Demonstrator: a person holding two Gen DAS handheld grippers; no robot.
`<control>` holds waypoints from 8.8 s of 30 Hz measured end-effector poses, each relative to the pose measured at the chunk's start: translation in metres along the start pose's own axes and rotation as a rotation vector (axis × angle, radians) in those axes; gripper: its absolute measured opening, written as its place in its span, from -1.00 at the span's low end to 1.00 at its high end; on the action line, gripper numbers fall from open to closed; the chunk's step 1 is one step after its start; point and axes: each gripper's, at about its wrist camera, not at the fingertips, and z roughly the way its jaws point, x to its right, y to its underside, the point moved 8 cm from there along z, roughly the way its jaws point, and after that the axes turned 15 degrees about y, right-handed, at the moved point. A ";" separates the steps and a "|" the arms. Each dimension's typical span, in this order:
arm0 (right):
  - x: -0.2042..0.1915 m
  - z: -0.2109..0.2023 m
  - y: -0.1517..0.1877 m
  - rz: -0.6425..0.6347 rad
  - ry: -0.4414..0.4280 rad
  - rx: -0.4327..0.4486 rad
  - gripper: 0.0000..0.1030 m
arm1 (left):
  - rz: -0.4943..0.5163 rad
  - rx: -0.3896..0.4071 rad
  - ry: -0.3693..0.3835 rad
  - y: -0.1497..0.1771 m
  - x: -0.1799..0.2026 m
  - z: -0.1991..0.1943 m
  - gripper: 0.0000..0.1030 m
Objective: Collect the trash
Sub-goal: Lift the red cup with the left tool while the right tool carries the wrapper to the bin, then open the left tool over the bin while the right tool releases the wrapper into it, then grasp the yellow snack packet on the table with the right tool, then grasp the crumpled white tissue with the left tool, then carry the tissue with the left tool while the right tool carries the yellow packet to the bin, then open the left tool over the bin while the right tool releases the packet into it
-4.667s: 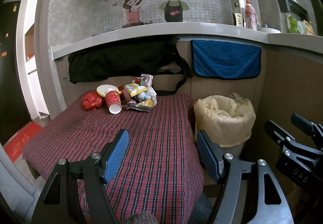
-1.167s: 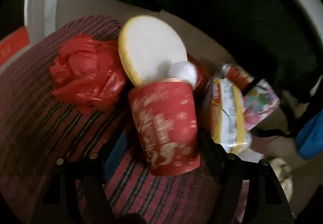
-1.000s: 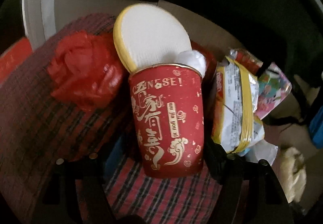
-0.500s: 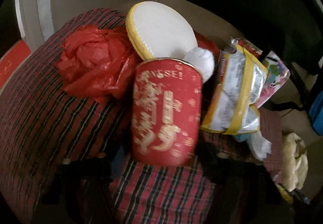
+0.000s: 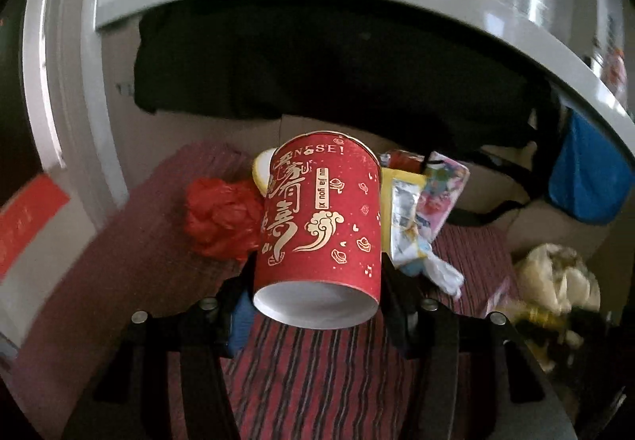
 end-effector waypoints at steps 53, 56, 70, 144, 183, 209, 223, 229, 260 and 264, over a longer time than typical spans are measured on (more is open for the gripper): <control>0.333 -0.086 0.038 0.459 0.358 0.096 0.06 | 0.041 -0.233 0.620 0.038 0.347 0.173 0.25; 0.331 -0.091 0.034 0.457 0.365 0.107 0.06 | 0.024 -0.176 0.583 0.024 0.327 0.159 0.25; 0.237 -0.128 -0.029 0.312 0.356 0.234 0.09 | 0.053 0.077 0.317 -0.036 0.184 0.041 0.25; 0.045 0.055 -0.054 0.148 0.030 -0.033 -0.43 | -0.047 -0.124 0.046 -0.010 0.004 0.162 0.01; 0.079 -0.115 -0.059 0.116 0.086 0.231 -0.43 | 0.079 0.155 0.171 -0.022 0.150 -0.049 -0.73; 0.283 -0.164 0.010 0.284 0.373 0.240 -0.43 | 0.221 -0.021 0.518 0.026 0.374 0.073 -0.73; 0.315 -0.078 0.051 0.360 0.320 0.069 -0.43 | 0.147 -0.255 0.557 0.067 0.383 0.178 -0.73; 0.325 -0.027 0.078 0.391 0.277 -0.072 -0.43 | 0.127 -0.339 0.550 0.081 0.386 0.216 -0.73; 0.312 -0.072 0.063 0.364 0.369 -0.010 0.06 | 0.016 -0.268 0.670 0.046 0.341 0.164 -0.06; 0.298 -0.104 0.036 0.339 0.415 0.079 0.06 | 0.037 -0.154 0.619 0.017 0.312 0.124 -0.06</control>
